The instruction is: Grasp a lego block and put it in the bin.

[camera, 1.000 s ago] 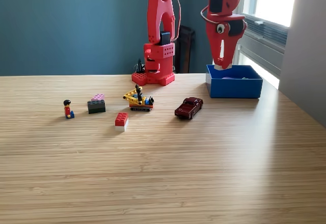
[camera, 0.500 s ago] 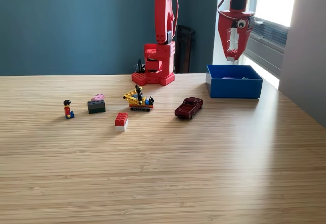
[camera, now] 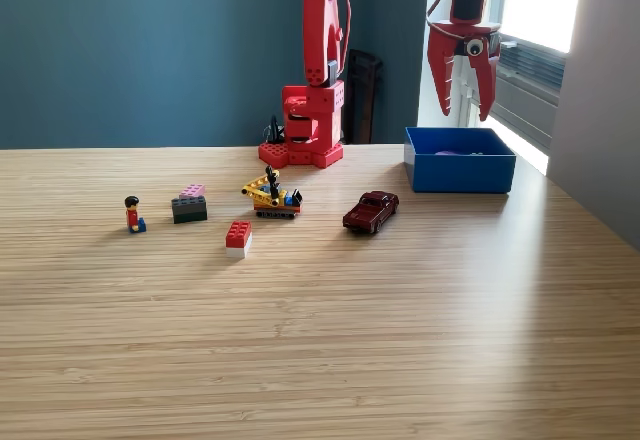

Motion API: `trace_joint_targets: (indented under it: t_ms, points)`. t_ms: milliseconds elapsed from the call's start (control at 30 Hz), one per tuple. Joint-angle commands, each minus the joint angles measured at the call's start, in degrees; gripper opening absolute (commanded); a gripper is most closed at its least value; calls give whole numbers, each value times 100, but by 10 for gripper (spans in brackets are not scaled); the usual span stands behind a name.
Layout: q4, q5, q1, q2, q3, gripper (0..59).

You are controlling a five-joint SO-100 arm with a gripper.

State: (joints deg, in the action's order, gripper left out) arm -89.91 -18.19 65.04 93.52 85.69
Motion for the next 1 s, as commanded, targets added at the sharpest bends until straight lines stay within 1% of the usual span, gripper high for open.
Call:
trace_joint_targets:
  t_ms: [33,200,367,467,633,800,1000]
  points:
    - [-62,-35,-1143,519,-439,1]
    - [-53,308,-2848,527,-466,1]
    - [9,1028,-4474,527,-668,1]
    - [88,1415,-5124,527,-782,1]
    - [114,1731,-5590,527,-835,1]
    - [202,1784,-5766,527,-800,1]
    - [413,1854,-5915,527,-571,1]
